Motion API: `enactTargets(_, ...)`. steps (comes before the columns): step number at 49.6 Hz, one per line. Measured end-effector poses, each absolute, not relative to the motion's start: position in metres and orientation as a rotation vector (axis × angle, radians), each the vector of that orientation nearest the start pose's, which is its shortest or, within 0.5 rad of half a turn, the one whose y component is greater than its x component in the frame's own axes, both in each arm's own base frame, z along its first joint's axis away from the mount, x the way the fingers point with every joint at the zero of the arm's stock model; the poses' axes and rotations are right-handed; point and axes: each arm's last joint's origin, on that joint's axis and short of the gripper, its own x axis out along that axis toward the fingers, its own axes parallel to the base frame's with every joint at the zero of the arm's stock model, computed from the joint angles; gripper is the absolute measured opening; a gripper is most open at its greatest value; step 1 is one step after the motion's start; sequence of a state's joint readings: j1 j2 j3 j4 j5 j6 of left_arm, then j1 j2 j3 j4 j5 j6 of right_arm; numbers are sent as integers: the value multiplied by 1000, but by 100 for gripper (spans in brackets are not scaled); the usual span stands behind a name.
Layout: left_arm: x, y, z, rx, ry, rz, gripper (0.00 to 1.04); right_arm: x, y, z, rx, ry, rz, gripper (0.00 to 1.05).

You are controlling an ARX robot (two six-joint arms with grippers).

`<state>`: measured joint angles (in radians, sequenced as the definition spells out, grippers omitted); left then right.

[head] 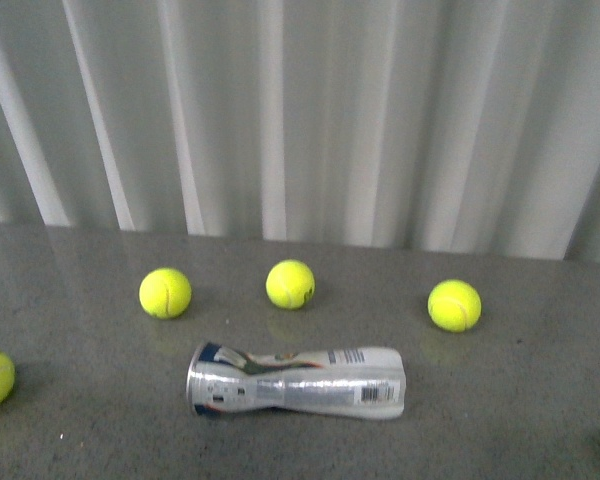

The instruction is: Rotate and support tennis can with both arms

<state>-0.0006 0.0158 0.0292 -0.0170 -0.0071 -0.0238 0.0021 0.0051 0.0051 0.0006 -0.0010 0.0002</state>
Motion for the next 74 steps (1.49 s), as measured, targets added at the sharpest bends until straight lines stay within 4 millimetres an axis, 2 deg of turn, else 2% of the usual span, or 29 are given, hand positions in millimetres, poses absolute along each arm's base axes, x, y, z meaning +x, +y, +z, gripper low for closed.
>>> enactTargets(3, 102, 2, 171, -151, 142, 5, 98, 98, 0, 165, 0, 0, 3, 97)
enactTargets(5, 113, 4, 176, -252, 186, -5, 98, 98, 0, 165, 0, -1, 3, 97)
enactTargets(9, 156, 13, 201, -306, 175, -98, 98, 98, 0, 165, 0, -2, 3, 97)
enactTargets(10, 161, 15, 204, -306, 173, -109, 98, 98, 0, 165, 0, -2, 3, 97)
enactTargets(14, 210, 29, 217, -305, 194, -149, 98, 98, 0, 165, 0, -2, 3, 97)
enactTargets(16, 247, 40, 210, -304, 280, -152, 98, 98, 0, 165, 0, -2, 3, 97)
enactTargets(17, 259, 44, 204, -306, 315, -144, 98, 98, 0, 165, 0, -2, 3, 97)
enactTargets(21, 311, 61, 161, -349, 510, -111, 98, 98, 0, 165, 0, -2, 3, 97)
enactTargets(25, 343, 68, 133, -384, 600, -133, 98, 98, 0, 165, 0, -2, 4, 97)
enactTargets(30, 372, 62, 122, -404, 633, -222, 98, 98, 0, 165, 0, -2, 3, 97)
enactTargets(34, 384, 46, 114, -421, 653, -309, 98, 98, 0, 165, 0, -2, 3, 97)
enactTargets(41, 390, 20, 94, -425, 715, -382, 98, 98, 0, 165, 0, -2, 3, 97)
enactTargets(54, 393, -3, 70, -421, 782, -411, 98, 98, 0, 165, 0, -2, 3, 97)
enactTargets(74, 399, -36, 72, -482, 741, -539, 98, 98, 0, 165, 0, -2, 3, 97)
